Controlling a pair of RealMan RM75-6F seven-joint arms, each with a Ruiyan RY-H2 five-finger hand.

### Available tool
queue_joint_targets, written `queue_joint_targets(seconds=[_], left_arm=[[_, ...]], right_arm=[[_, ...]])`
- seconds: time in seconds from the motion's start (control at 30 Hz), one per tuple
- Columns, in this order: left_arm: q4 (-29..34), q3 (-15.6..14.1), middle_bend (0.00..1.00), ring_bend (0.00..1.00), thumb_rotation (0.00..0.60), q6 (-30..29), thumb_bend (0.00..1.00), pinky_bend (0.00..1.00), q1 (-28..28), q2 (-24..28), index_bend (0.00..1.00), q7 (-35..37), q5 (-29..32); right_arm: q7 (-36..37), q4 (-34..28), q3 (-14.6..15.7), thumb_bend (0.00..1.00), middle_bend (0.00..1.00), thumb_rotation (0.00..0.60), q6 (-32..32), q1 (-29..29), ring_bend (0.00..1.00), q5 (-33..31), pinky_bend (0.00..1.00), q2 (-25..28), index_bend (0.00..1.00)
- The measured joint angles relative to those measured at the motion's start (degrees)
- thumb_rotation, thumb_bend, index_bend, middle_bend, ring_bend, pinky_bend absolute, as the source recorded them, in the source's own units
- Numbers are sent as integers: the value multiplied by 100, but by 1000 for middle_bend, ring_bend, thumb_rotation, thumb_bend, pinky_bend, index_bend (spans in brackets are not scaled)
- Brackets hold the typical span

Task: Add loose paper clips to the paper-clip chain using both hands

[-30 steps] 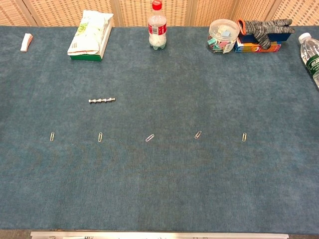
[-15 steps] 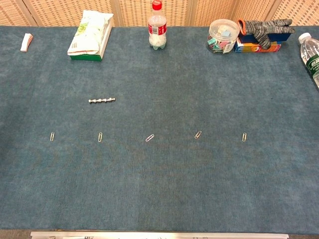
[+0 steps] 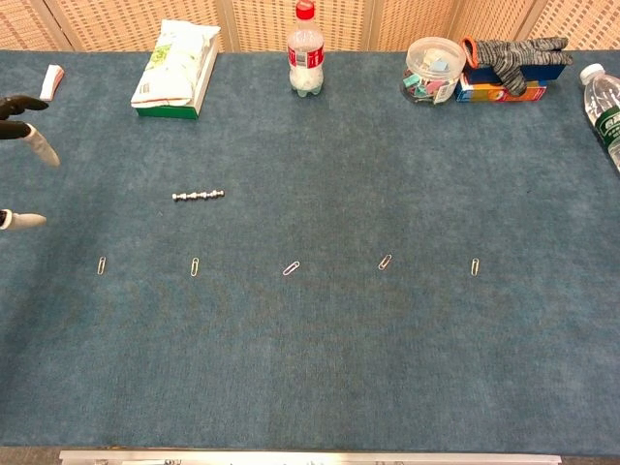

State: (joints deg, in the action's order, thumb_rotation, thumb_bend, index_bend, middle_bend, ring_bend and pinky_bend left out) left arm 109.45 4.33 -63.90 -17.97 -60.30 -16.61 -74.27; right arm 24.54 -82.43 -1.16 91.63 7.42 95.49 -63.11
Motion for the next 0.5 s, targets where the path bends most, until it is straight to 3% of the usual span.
queue_joint_targets(seconds=[0.5], left_arm=[[-303,354,70,53,600,846,0,111,-1225,-817,370,-1105,1761]], right_arm=[[322,107,-46,0,156,600,-132,29,63,-126,369,57,140]])
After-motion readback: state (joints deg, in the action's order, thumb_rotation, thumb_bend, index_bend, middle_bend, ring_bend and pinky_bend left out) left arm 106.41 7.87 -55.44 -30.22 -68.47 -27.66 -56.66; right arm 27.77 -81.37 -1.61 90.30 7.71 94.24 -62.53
